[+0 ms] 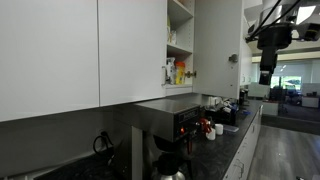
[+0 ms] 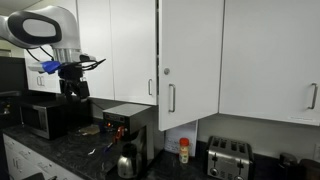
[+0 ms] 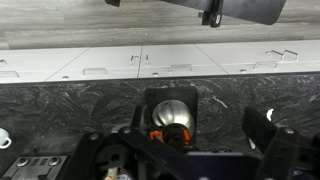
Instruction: Close the open upper cabinet door
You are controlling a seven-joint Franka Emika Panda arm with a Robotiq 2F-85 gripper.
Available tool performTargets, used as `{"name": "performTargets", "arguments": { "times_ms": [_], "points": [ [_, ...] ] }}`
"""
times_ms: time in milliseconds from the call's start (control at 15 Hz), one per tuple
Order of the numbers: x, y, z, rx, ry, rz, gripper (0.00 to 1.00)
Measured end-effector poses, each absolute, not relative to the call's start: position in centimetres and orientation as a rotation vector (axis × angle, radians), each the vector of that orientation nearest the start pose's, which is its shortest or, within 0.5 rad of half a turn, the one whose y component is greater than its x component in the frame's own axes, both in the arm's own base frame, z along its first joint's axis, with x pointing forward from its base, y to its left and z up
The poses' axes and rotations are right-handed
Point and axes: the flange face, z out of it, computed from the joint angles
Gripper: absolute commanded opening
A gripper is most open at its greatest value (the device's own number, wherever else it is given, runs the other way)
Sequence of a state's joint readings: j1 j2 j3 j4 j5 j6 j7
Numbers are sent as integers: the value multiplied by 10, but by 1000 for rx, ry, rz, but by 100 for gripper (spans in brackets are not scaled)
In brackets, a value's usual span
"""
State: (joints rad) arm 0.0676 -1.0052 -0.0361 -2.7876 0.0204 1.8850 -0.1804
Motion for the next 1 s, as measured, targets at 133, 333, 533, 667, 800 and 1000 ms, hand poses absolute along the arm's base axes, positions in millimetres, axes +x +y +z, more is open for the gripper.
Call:
{"name": "performTargets", "arguments": {
  "times_ms": [133,333,533,667,800,1000],
  "points": [
    [269,8,478,-3071,-333,-176,100],
    [271,-3,489,-3069,-302,-213,100],
    [272,-21,502,-3096,-268,-259,100],
    [271,-37,511,-3121,-249,-296,100],
    [270,-54,521,-3142,-229,-337,100],
    [270,-83,532,-3169,-181,-426,100]
  ]
}}
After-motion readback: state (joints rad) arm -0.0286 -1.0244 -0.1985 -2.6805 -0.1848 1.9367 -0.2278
